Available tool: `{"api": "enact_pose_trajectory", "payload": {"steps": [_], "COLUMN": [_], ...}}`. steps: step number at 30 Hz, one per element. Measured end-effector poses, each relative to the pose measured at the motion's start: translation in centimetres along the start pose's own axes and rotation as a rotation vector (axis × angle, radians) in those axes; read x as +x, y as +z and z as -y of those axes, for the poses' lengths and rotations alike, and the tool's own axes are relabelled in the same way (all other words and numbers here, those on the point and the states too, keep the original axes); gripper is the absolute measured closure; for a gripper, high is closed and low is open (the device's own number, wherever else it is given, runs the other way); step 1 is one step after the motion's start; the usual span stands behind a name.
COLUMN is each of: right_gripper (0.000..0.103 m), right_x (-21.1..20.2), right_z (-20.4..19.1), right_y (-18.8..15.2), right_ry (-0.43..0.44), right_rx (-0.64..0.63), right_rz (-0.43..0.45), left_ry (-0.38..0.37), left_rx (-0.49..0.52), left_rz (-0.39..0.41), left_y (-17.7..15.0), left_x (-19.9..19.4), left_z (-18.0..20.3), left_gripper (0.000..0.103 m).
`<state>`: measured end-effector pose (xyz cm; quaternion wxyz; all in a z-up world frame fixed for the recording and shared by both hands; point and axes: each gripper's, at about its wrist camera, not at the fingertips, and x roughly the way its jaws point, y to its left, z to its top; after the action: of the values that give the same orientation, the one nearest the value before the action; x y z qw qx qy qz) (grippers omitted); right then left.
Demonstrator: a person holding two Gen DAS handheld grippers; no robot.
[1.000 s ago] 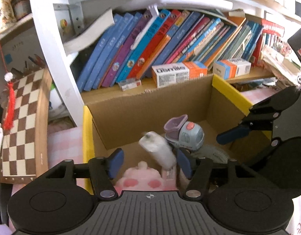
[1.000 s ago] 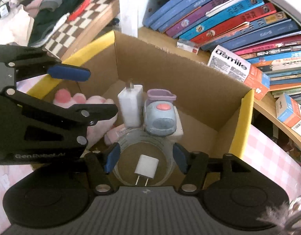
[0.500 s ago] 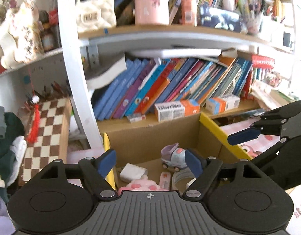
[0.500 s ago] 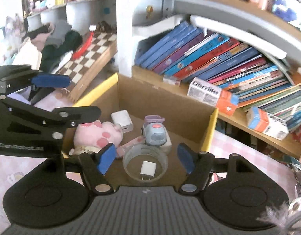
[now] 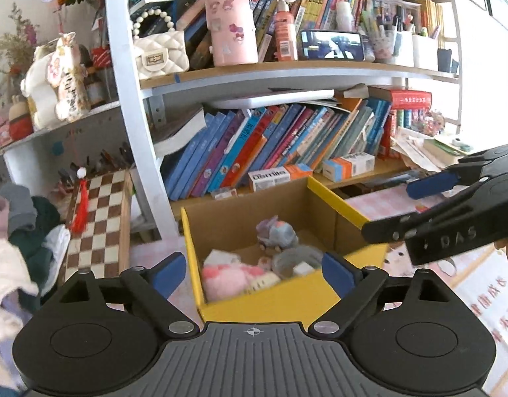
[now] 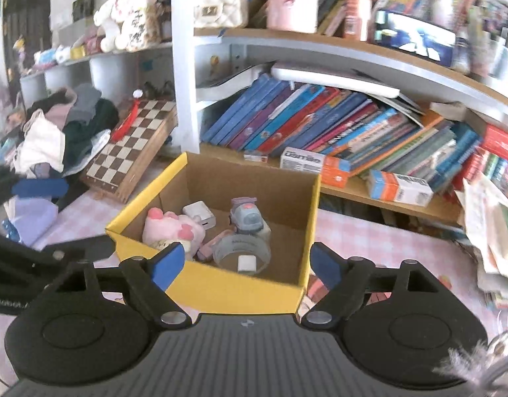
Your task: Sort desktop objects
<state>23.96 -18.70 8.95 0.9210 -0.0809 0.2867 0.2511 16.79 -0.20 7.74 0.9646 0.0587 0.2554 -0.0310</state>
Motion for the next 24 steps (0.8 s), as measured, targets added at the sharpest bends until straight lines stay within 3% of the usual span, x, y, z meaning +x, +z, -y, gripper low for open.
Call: {"api": "enact_pose_trajectory", "payload": {"steps": [6, 13, 24], "right_gripper": [0.016, 0.011, 0.003], "right_x": [-2.9, -5.6, -8.0], "right_z": [-0.5, -1.7, -5.2], "right_y": [-3.5, -7.6, -13.0], "right_ry": [-0.055, -0.111, -0.159], "right_rx": [0.032, 0.081, 0.125], "right_rz": [-0.023, -0.036, -0.064], "left_ry": [-0.004, 0.028, 0.058], "left_rx": [-0.087, -0.115, -0.062], "left_rz": [-0.04, -0.072, -0.094], "left_y": [-2.9, -5.8, -9.2], "left_x": [-2.5, -4.8, -7.5], "left_z": [-0.5, -0.6, 1.1], "left_gripper": [0.008, 0.008, 0.008]}}
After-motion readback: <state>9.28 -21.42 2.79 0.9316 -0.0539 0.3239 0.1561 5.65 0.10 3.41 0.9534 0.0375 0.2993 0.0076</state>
